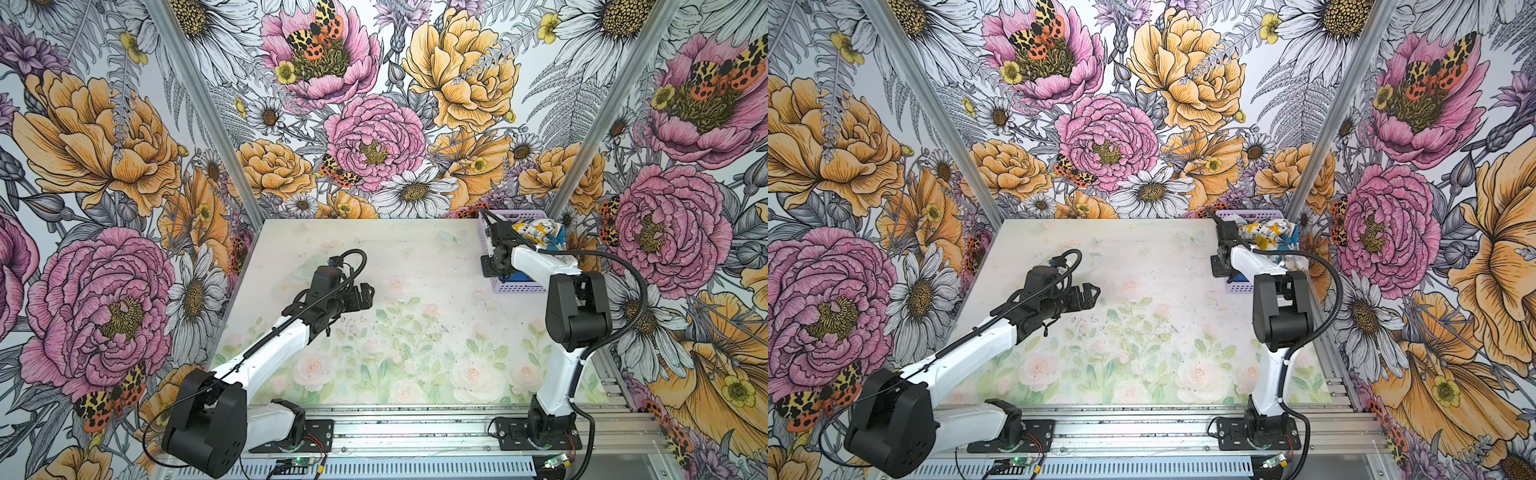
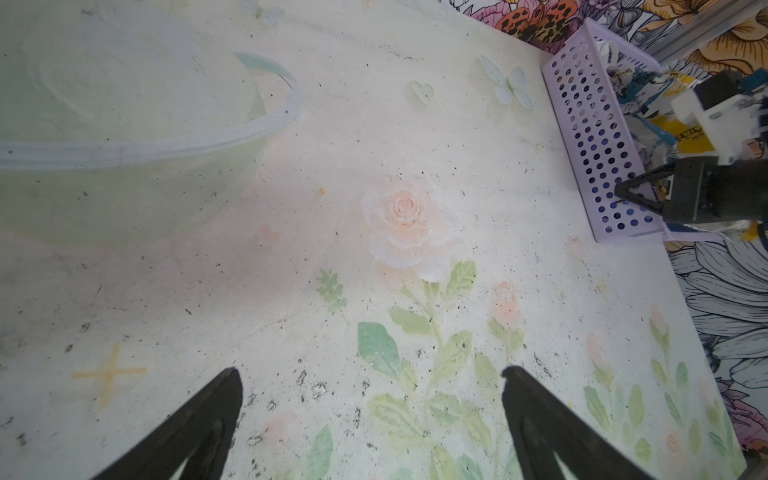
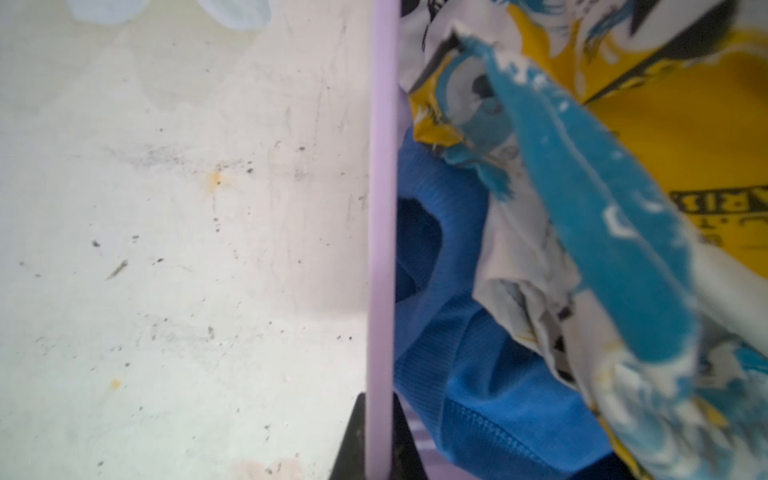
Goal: Fold and stack the mixed laundry pile
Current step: 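Reach the right gripper into the lilac basket and grasp the printed shorts, then lift the printed shorts out of the basket with the right gripper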
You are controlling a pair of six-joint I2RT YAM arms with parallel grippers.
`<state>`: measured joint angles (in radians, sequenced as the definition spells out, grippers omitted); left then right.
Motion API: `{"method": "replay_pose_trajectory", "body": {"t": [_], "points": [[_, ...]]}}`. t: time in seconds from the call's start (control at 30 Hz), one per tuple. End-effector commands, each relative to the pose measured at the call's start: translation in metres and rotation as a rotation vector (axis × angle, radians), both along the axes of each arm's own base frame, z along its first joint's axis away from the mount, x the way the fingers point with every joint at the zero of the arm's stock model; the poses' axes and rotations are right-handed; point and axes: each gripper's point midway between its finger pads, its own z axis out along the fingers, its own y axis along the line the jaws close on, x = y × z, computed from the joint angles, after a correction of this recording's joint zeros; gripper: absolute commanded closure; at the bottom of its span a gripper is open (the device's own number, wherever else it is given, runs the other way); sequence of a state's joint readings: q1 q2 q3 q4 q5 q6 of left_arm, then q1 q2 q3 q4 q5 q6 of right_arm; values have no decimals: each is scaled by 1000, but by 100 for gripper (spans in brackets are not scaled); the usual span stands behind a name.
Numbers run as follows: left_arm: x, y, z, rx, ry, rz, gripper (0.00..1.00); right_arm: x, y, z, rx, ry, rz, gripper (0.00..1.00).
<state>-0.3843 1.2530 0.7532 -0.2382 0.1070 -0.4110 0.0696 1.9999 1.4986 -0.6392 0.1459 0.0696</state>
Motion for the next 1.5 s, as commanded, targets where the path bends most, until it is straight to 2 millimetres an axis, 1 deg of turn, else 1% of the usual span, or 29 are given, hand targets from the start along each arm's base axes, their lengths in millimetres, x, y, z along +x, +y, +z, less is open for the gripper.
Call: {"method": "replay_pose_trajectory", "body": {"t": [0.0, 0.07, 0.1, 0.17, 0.2, 0.27, 0.3, 0.37, 0.43, 0.47, 0.5, 0.57, 0.63, 0.73, 0.8, 0.9, 0.93, 0.97, 1.03, 1.1, 1.17, 1.2, 1.27, 1.3, 1.33, 1.37, 1.43, 1.47], "points": [[3, -10, 9, -8, -25, -45, 1, 15, -11, -2, -28, -14, -3, 100], [4, -11, 8, -7, -22, -47, 1, 17, -13, -2, -27, -11, -9, 100], [4, -11, 8, -7, -19, -49, 1, 17, -13, 0, -25, -8, -11, 93], [4, -11, 9, -6, -18, -49, 1, 17, -13, 16, -18, -21, -18, 73], [4, -11, 9, -5, -17, -50, 1, 17, -13, 31, -13, -39, -22, 63], [3, -11, 10, -6, -19, -48, 1, 17, -14, 65, -4, -91, -30, 48], [3, -11, 11, -6, -21, -48, 1, 17, -15, 86, 5, -124, -36, 43], [3, -12, 11, -5, -22, -47, 1, 14, -20, 117, 25, -168, -59, 32], [2, -12, 12, -4, -23, -45, 1, 14, -31, 140, 47, -206, -95, 25], [1, -13, 12, -2, -23, -47, 1, 14, -39, 149, 56, -224, -122, 21], [1, -14, 12, -1, -25, -45, 1, 14, -51, 154, 64, -238, -162, 17], [1, -16, 12, 2, -30, -46, 1, 17, -74, 157, 81, -254, -233, 9], [0, -18, 11, 7, -30, -45, 1, 23, -96, 149, 87, -248, -290, 2], [-1, -22, 9, 4, -28, -44, 1, 37, -124, 134, 120, -235, -353, 1], [-3, -26, 7, 7, -25, -48, 1, 46, -143, 116, 158, -210, -394, 0], [-6, -28, 7, 12, -25, -45, 1, 53, -160, 86, 198, -151, -442, 1], [-7, -29, 7, 11, -25, -44, 1, 54, -162, 77, 228, -137, -454, 2], [-8, -30, 7, 10, -25, -42, 1, 56, -161, 68, 285, -123, -462, 6], [-10, -30, 6, 11, -23, -33, 1, 60, -151, 56, 387, -103, -450, 16], [-12, -30, 4, 13, -22, -26, 1, 62, -140, 53, 454, -93, -429, 29], [-12, -31, 3, 10, -21, -20, 1, 64, -134, 54, 494, -92, -419, 50], [-12, -32, 1, 11, -20, -20, 1, 65, -133, 57, 502, -97, -416, 62], [-11, -34, 2, 10, -22, -20, 1, 66, -133, 69, 514, -120, -415, 82], [-10, -34, 2, 11, -24, -18, 1, 66, -133, 79, 518, -140, -415, 90], [-10, -35, 3, 12, -24, -18, 1, 66, -134, 89, 519, -160, -413, 96], [-9, -36, 3, 14, -25, -18, 1, 66, -134, 103, 518, -188, -408, 100], [-7, -37, 6, 16, -34, -15, 1, 65, -133, 133, 520, -247, -396, 100], [-6, -37, 8, 17, -37, -13, 1, 64, -130, 152, 527, -280, -385, 100]]}}
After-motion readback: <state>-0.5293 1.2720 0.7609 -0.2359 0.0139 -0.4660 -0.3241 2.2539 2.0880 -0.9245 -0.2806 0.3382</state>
